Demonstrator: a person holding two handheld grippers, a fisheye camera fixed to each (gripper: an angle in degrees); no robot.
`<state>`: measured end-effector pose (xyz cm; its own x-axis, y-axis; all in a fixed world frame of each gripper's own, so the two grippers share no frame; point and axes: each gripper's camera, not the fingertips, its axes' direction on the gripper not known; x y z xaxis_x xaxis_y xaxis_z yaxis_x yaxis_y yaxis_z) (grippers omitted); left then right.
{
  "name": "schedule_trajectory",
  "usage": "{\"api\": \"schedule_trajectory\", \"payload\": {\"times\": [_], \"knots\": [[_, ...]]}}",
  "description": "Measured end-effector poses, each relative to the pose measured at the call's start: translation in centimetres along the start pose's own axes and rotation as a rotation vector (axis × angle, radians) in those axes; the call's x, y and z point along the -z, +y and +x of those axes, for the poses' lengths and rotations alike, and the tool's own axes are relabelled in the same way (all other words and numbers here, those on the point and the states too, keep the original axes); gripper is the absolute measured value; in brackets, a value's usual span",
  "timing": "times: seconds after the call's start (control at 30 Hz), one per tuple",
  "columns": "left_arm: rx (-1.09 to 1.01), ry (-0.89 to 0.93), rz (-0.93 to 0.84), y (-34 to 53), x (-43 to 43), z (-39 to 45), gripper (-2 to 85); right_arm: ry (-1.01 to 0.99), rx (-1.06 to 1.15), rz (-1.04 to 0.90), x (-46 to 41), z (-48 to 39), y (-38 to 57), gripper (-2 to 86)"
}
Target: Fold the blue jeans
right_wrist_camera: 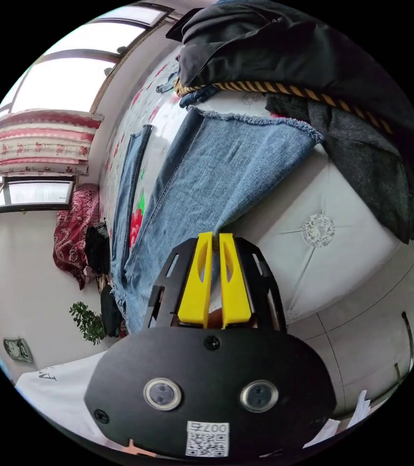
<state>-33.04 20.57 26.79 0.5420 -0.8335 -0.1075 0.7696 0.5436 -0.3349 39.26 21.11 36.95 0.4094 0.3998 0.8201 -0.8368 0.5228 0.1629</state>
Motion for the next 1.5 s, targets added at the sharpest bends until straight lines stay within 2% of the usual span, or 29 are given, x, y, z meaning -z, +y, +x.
{"api": "schedule_trajectory", "payload": {"times": [0.07, 0.13, 0.2, 0.33, 0.47, 0.67, 0.8, 0.97, 1.03, 1.1, 1.2, 1.33, 1.5], "knots": [[-0.052, 0.117, 0.043, -0.1, 1.6, 0.0, -0.5, -0.166, 0.005, 0.062, 1.6, -0.5, -0.3, 0.7], [-0.100, 0.357, 0.122, -0.3, 4.5, 0.1, -0.8, -0.352, 0.024, 0.111, 3.5, -2.1, -1.1, 0.2], [-0.140, 0.473, 0.195, -0.5, 6.9, 0.7, -0.9, -0.439, 0.083, 0.144, 4.9, -4.4, -1.7, 0.0], [-0.283, 0.545, 0.285, -1.1, 10.7, 3.3, -1.0, -0.577, 0.262, 0.271, 8.2, -10.0, -1.3, -0.2], [-0.296, 0.539, 0.323, -0.9, 11.4, 3.4, -1.0, -0.564, 0.285, 0.321, 8.5, -11.6, -0.2, -0.3], [-0.254, 0.435, 0.297, -2.6, 9.8, 4.8, -1.0, -0.449, 0.279, 0.340, 5.6, -15.8, -0.8, -0.2], [-0.267, 0.394, 0.318, -7.3, 8.9, 9.2, -1.0, -0.334, 0.373, 0.341, 1.8, -24.6, -4.9, -0.1], [-0.272, 0.279, 0.460, -17.7, 4.7, 16.6, -0.9, -0.208, 0.466, 0.285, -10.0, -38.0, -14.6, 0.6], [-0.179, 0.195, 0.471, -22.9, 1.1, 18.7, -0.8, 0.024, 0.527, 0.184, -19.6, -43.2, -19.0, 1.7], [-0.142, 0.146, 0.418, -25.2, -1.2, 19.9, -0.4, 0.130, 0.481, 0.044, -26.5, -44.1, -20.5, 2.6], [-0.293, 0.037, 0.364, -25.3, -2.7, 22.4, 1.7, 0.041, 0.489, -0.020, -32.2, -43.0, -18.3, 4.0], [-0.529, -0.233, 0.271, -20.4, -3.4, 22.9, 5.6, -0.140, 0.651, -0.216, -36.3, -38.1, -9.2, 5.6], [-0.678, -0.500, 0.168, -14.9, -3.8, 22.5, 6.3, -0.145, 0.736, -0.494, -39.0, -32.4, 2.3, 6.9]]}}
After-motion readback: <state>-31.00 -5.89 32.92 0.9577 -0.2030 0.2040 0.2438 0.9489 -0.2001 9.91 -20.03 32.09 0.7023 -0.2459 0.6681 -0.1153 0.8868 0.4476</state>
